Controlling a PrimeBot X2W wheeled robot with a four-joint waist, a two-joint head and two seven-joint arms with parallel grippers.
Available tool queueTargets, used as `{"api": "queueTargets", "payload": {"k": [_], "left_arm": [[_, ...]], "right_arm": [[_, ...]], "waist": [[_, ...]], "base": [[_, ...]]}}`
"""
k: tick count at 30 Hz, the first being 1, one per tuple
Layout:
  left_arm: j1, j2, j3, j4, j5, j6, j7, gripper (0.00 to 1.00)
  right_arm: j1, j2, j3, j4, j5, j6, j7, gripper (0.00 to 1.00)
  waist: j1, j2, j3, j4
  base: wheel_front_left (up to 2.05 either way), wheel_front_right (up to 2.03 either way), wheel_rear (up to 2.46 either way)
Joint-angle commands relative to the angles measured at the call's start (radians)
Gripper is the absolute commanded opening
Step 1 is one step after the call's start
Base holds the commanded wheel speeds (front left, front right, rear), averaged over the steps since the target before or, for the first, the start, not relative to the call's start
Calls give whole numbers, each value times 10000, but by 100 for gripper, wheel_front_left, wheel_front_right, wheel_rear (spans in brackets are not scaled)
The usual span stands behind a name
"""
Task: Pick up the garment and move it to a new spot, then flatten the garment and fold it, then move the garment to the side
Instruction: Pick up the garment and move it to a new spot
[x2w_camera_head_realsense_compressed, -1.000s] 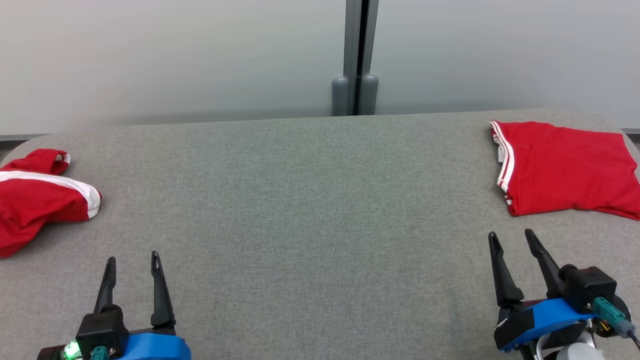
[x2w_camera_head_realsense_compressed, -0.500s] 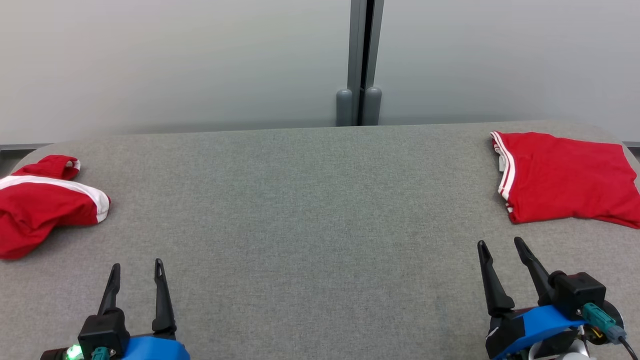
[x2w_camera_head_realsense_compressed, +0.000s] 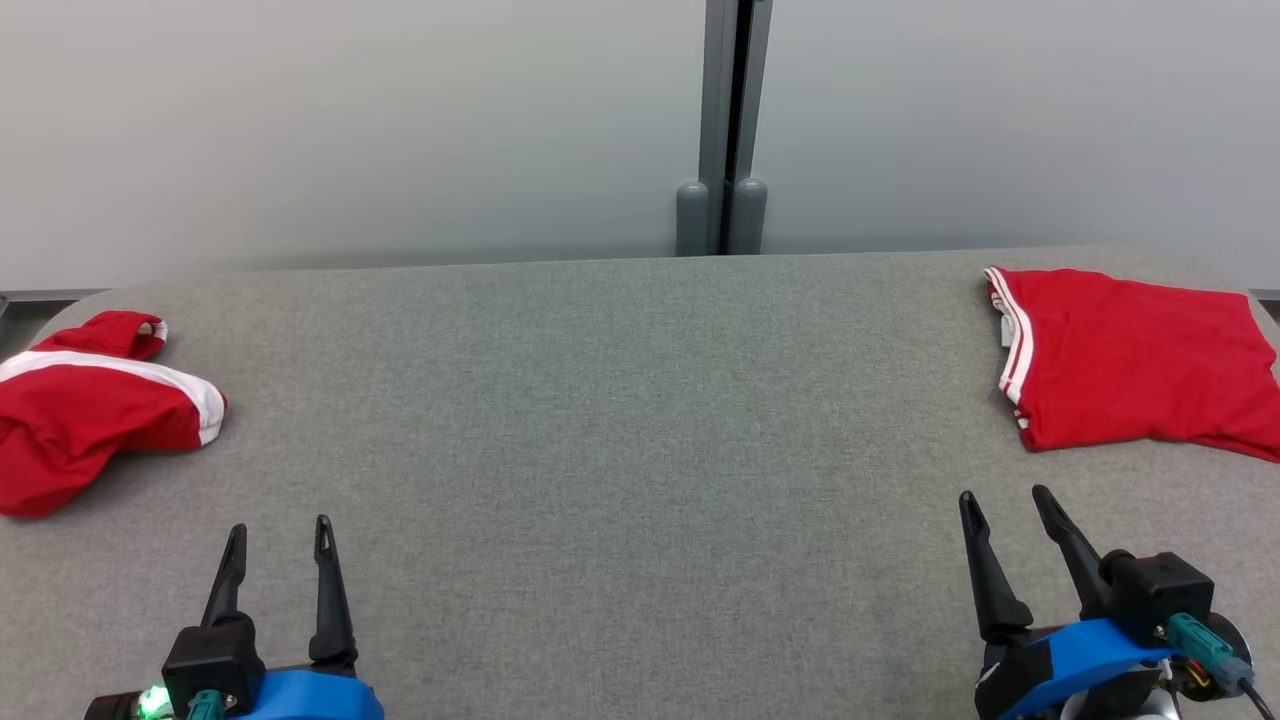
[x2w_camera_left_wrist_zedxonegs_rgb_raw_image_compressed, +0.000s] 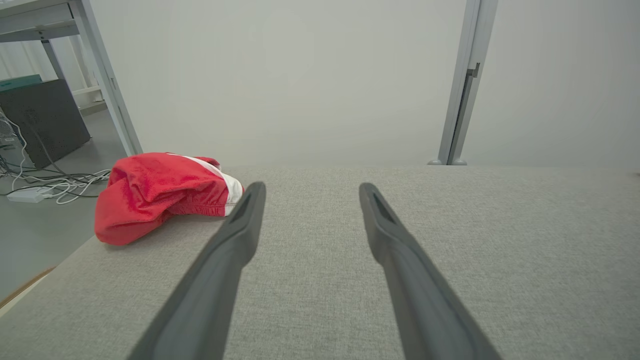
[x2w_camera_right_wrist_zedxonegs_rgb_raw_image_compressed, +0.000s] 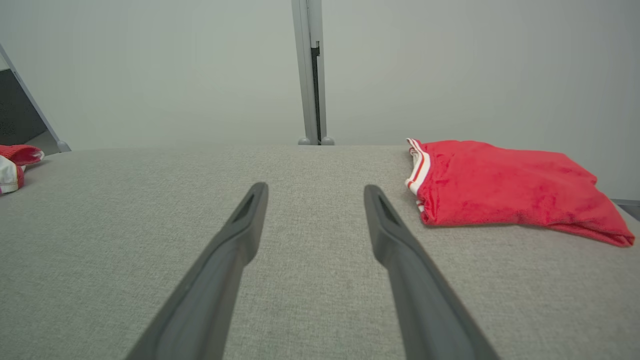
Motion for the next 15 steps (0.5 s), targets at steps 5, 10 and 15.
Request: {"api": "queueTargets", "payload": {"k": [5, 10, 15], "left_arm": [[-132, 158, 33, -11, -30, 128, 16, 100], [-146, 214, 59, -112, -63, 198, 85, 100], [-114, 332, 96, -261, -75, 266, 153, 100]], "right_arm": [[173, 18, -2, 11, 140, 2, 0, 100], [209, 16, 53, 98, 243, 2, -72, 100], [140, 13, 173, 216, 376, 2, -192, 100]], "waist": [[0, -2, -67, 182], [0, -2, -62, 420], [0, -2, 5, 855]], "base": [[0, 0, 0], [0, 0, 0], [0, 0, 0]]}}
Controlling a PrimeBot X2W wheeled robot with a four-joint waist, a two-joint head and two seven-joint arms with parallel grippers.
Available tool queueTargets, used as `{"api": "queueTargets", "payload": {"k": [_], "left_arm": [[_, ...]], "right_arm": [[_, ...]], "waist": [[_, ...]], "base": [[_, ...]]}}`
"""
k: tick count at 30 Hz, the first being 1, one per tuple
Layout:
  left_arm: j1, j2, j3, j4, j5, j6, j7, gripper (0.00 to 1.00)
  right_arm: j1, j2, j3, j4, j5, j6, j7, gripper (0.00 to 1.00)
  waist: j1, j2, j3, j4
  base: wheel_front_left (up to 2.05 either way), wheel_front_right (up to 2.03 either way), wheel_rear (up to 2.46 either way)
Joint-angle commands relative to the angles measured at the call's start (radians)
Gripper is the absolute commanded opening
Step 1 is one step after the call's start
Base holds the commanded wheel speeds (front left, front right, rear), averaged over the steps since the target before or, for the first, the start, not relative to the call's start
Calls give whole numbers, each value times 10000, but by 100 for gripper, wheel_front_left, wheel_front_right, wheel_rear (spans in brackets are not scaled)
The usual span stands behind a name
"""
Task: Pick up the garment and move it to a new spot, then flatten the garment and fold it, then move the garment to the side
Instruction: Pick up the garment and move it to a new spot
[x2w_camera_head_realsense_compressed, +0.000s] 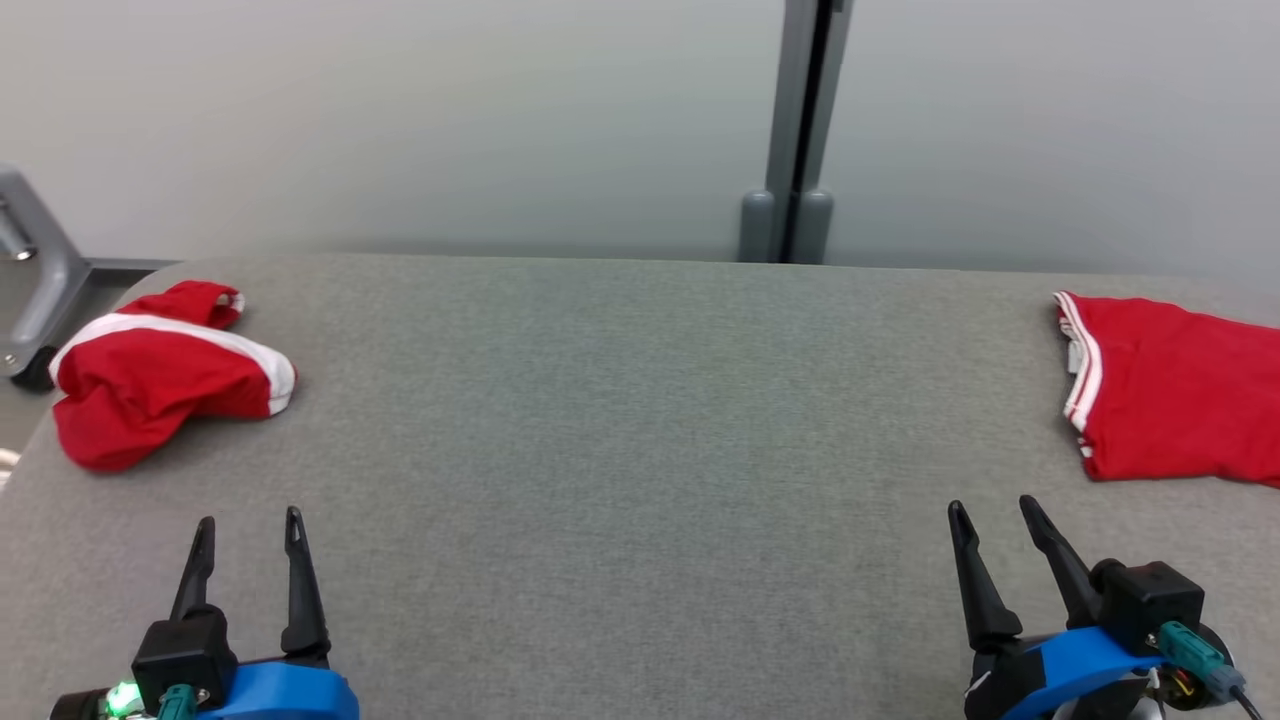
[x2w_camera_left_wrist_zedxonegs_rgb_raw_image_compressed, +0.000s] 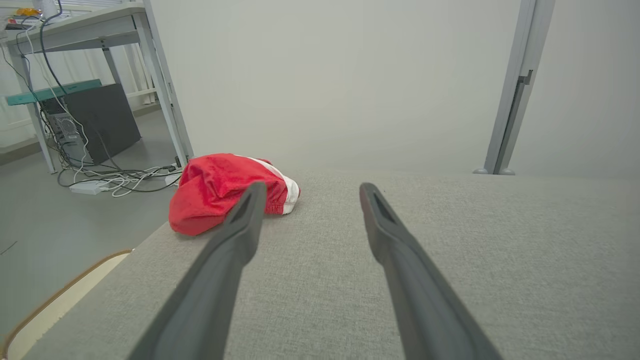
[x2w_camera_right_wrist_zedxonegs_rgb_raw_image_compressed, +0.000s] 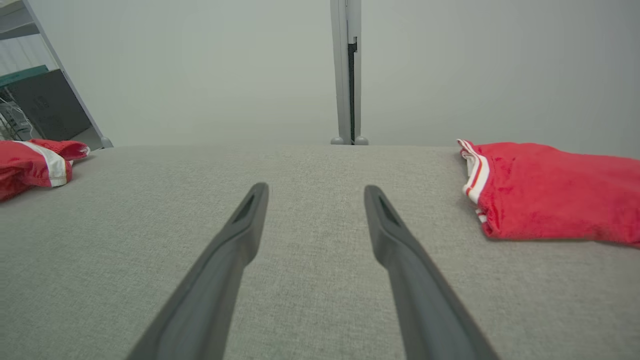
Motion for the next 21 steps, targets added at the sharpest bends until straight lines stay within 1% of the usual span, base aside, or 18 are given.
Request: {"api": "queueTargets", "payload": {"k": [1, 8, 21], "left_arm": [[-95, 71, 45, -39, -17, 40, 8, 100], [43, 156, 105, -353, -95, 218, 138, 100], [129, 247, 335, -653, -301, 419, 141, 100]], "right_arm": [[62, 1, 37, 34, 37, 2, -88, 100], [-56, 0, 72, 154, 89, 2, -190, 100], [-381, -6, 95, 184, -36, 2, -162, 100]], "waist": [[0, -1, 96, 156], [0, -1, 249, 1079], [0, -1, 573, 2885]], "base": [[0, 0, 0], [0, 0, 0], [0, 0, 0]]}}
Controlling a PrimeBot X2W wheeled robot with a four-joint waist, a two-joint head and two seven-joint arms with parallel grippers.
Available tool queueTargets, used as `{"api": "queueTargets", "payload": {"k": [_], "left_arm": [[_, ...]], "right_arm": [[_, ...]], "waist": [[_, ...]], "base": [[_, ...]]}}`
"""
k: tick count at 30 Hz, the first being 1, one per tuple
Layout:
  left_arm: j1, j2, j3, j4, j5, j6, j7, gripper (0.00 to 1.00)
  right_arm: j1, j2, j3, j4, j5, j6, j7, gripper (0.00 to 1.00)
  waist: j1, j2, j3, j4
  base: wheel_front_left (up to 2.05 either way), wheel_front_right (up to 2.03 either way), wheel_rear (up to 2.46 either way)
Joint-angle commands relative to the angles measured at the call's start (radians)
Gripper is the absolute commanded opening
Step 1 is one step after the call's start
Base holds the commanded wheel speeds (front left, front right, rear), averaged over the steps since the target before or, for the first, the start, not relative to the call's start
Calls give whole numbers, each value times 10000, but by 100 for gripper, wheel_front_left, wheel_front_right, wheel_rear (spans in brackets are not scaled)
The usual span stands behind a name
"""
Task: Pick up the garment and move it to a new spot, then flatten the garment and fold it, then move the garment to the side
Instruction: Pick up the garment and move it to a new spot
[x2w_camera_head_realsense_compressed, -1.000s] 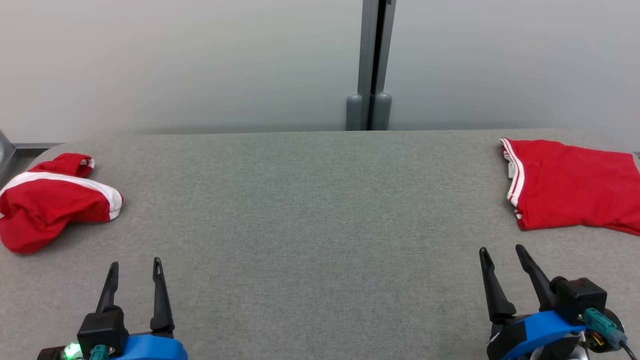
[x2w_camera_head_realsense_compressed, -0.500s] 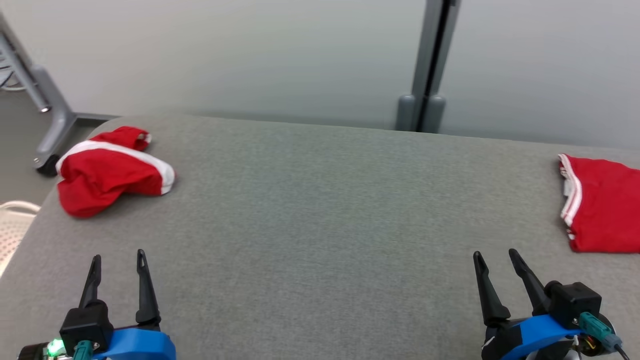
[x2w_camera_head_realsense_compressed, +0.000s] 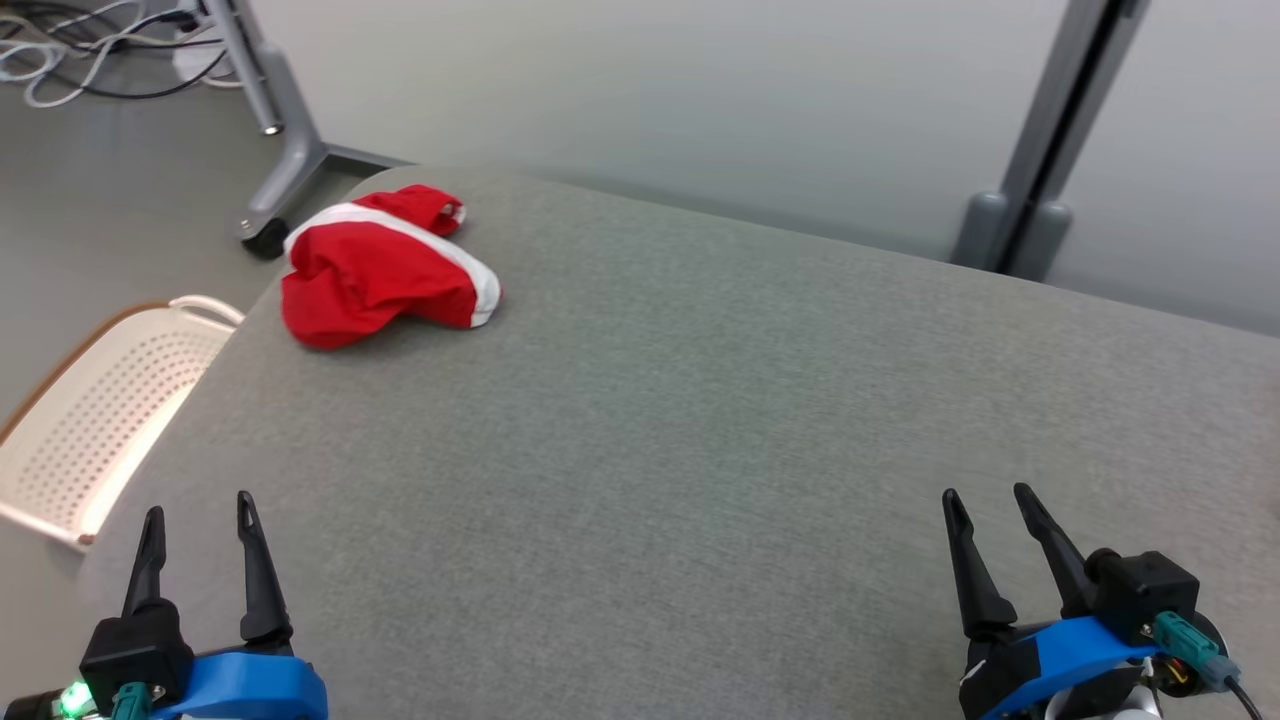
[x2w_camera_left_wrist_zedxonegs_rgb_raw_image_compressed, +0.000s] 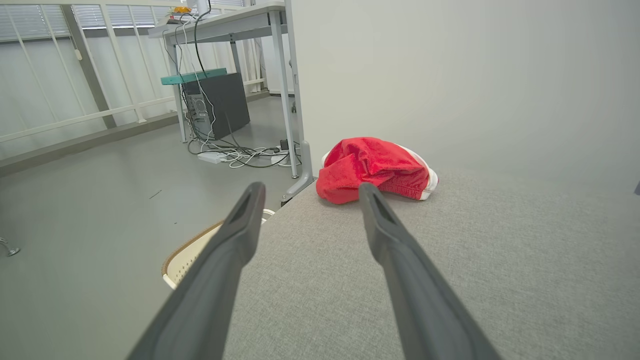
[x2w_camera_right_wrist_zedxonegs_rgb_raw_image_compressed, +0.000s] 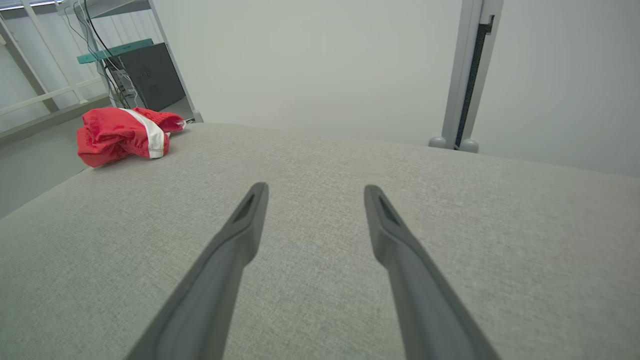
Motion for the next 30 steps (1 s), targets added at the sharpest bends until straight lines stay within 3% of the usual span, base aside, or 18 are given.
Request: {"api": "queueTargets", "payload": {"k": [1, 8, 14, 22, 30], "left_arm": [[76, 18, 43, -26, -41, 34, -43, 100], [144, 101, 116, -9, -135, 138, -102, 100], [319, 176, 181, -136, -153, 232, -68, 100], [-99, 313, 264, -134, -311, 232, -27, 100], [-2310, 765, 524, 613, -639, -37, 12, 100]], "right_arm": [[-155, -17, -21, -34, -26, 2, 15, 100], [-122, -19, -68, 7, -89, 2, 39, 100], [-36, -18, 14, 90, -34, 2, 24, 100], [-17, -21, 5, -24, -180, 2, 109, 100], [-540, -485, -127, -1044, -498, 2, 474, 100]], "waist": [[0, -1, 190, 291], [0, -1, 208, 987], [0, -1, 102, 1142], [0, -1, 220, 813], [0, -1, 1336, -96]], "base": [[0, 0, 0], [0, 0, 0], [0, 0, 0], [0, 0, 0], [0, 0, 0]]}}
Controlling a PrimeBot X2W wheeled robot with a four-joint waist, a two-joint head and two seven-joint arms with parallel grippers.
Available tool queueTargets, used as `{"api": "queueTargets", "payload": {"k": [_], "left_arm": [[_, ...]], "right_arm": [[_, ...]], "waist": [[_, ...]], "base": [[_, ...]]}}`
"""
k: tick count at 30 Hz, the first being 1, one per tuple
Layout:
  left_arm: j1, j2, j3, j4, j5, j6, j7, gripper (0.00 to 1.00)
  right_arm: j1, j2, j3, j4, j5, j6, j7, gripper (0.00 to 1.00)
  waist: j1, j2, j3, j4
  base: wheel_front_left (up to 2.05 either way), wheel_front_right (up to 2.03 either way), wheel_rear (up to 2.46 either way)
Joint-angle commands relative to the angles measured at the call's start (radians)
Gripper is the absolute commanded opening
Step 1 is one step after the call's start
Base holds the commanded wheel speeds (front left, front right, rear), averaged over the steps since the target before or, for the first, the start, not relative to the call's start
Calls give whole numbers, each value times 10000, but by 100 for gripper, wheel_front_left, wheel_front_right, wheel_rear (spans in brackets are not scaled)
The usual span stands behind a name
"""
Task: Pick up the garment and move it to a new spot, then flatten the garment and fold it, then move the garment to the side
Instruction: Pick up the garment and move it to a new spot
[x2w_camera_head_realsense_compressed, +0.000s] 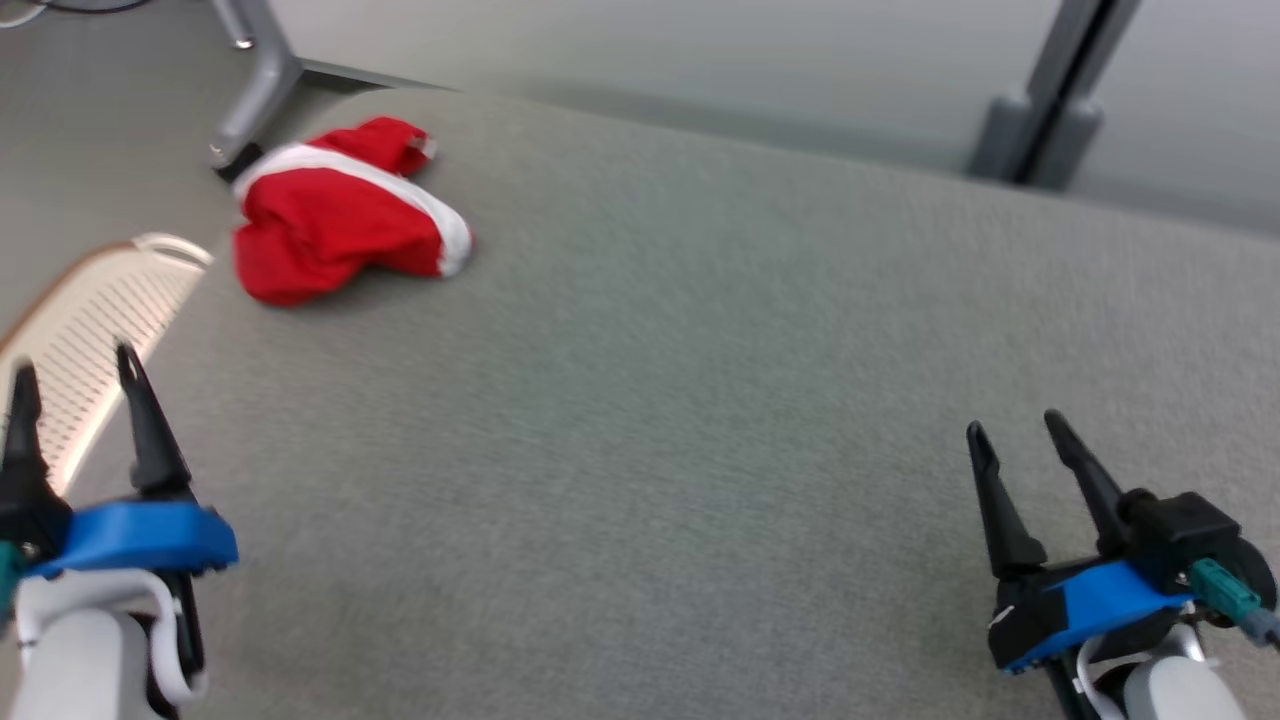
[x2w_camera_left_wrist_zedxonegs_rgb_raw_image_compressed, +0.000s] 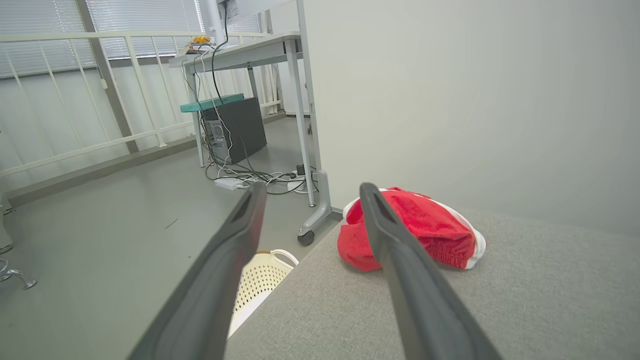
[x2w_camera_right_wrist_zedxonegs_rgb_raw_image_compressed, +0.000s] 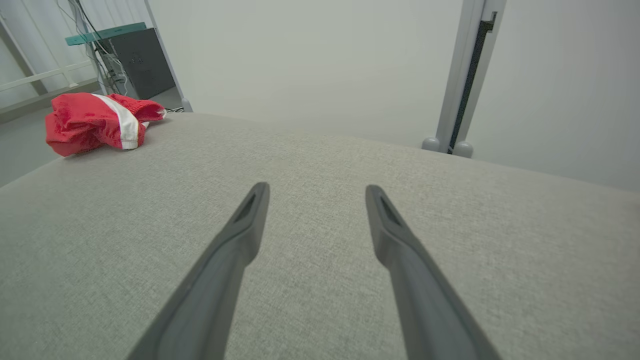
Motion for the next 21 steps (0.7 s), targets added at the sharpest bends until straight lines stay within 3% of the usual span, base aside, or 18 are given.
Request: {"api": "queueTargets", "payload": {"k": [1, 11, 21], "left_arm": [[-624, 89, 122, 118, -137, -79, -20, 100], [-4575, 1533, 782, 1733, -430, -269, 178, 100], [-6443, 2372, 479, 4229, -450, -476, 1852, 100]], "right_arm": [[-195, -205, -42, -272, -54, 2, 111, 100], [-844, -1159, -735, -2441, -192, 2, 829, 100], [-679, -1495, -1417, -3656, -34, 2, 1261, 100]], "waist": [[0, 1, 298, -234], [0, 1, 2715, -1909], [0, 1, 3885, -2492]], "base": [[0, 0, 0], [0, 0, 0], [0, 0, 0]]}}
